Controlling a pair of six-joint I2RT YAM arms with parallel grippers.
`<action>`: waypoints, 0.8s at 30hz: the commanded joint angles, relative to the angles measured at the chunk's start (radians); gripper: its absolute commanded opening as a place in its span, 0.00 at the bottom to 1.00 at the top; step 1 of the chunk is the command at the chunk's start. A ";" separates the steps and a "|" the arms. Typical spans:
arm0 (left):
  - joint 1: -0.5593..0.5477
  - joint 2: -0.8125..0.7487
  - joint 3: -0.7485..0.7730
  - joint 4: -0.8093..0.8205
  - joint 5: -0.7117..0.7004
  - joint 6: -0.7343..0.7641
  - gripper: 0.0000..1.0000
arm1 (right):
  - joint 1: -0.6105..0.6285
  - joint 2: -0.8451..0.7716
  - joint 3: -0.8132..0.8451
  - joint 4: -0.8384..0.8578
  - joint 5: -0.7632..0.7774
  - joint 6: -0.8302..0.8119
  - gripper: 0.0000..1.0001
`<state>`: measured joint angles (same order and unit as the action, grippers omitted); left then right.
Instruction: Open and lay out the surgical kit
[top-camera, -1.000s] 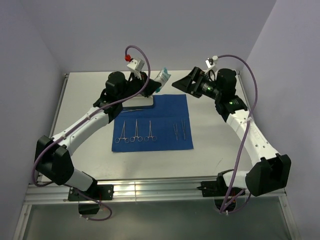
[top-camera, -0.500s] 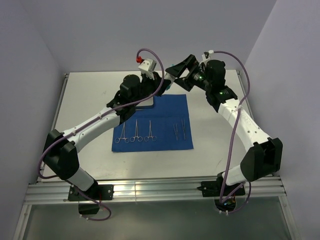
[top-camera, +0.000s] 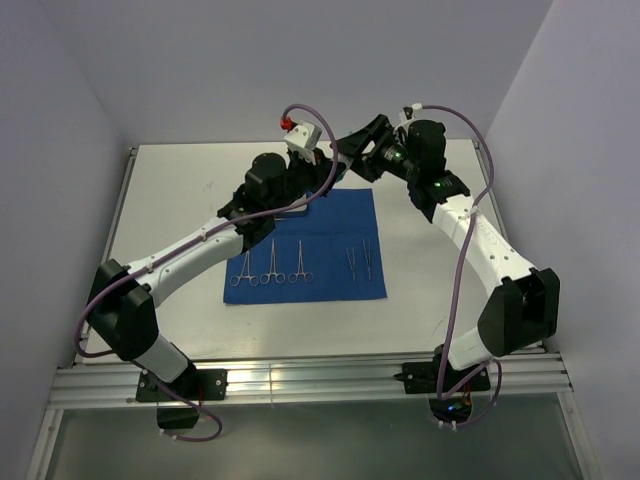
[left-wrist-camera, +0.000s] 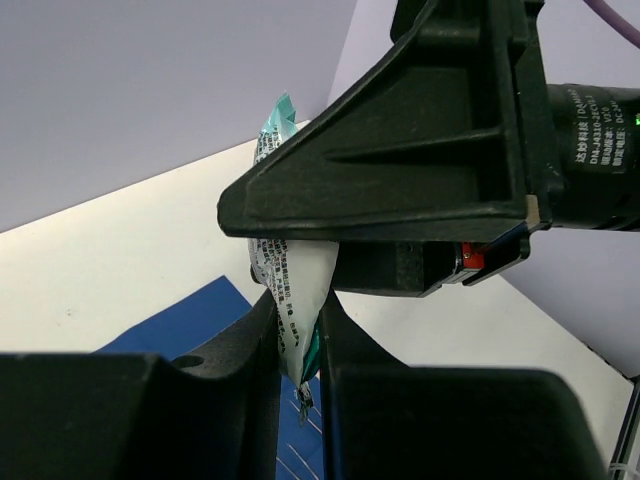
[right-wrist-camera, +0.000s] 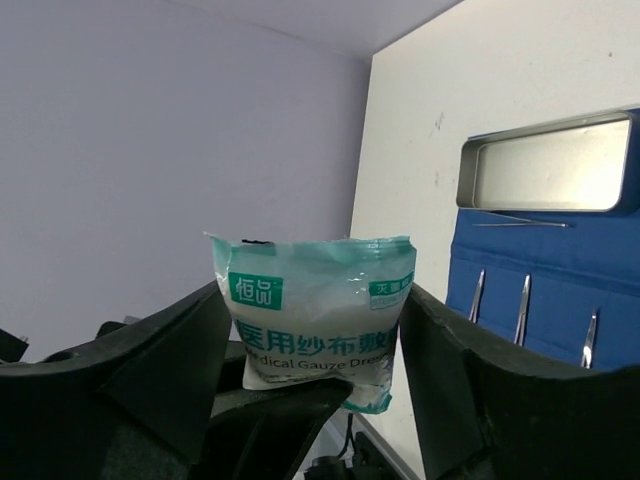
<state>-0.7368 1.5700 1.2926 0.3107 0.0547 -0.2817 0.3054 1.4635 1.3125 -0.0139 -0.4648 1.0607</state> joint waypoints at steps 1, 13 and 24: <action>-0.006 0.001 0.053 0.038 -0.012 0.010 0.11 | 0.011 0.009 0.019 0.026 -0.014 -0.001 0.71; -0.001 -0.027 0.041 -0.016 -0.085 0.027 0.98 | -0.017 0.003 0.039 -0.103 0.048 -0.134 0.45; 0.249 -0.137 0.108 -0.549 -0.019 0.058 0.99 | -0.043 0.176 0.165 -0.399 0.271 -0.640 0.42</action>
<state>-0.5362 1.4456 1.3460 0.0082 0.0147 -0.2626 0.2626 1.5673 1.4410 -0.3115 -0.2863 0.6086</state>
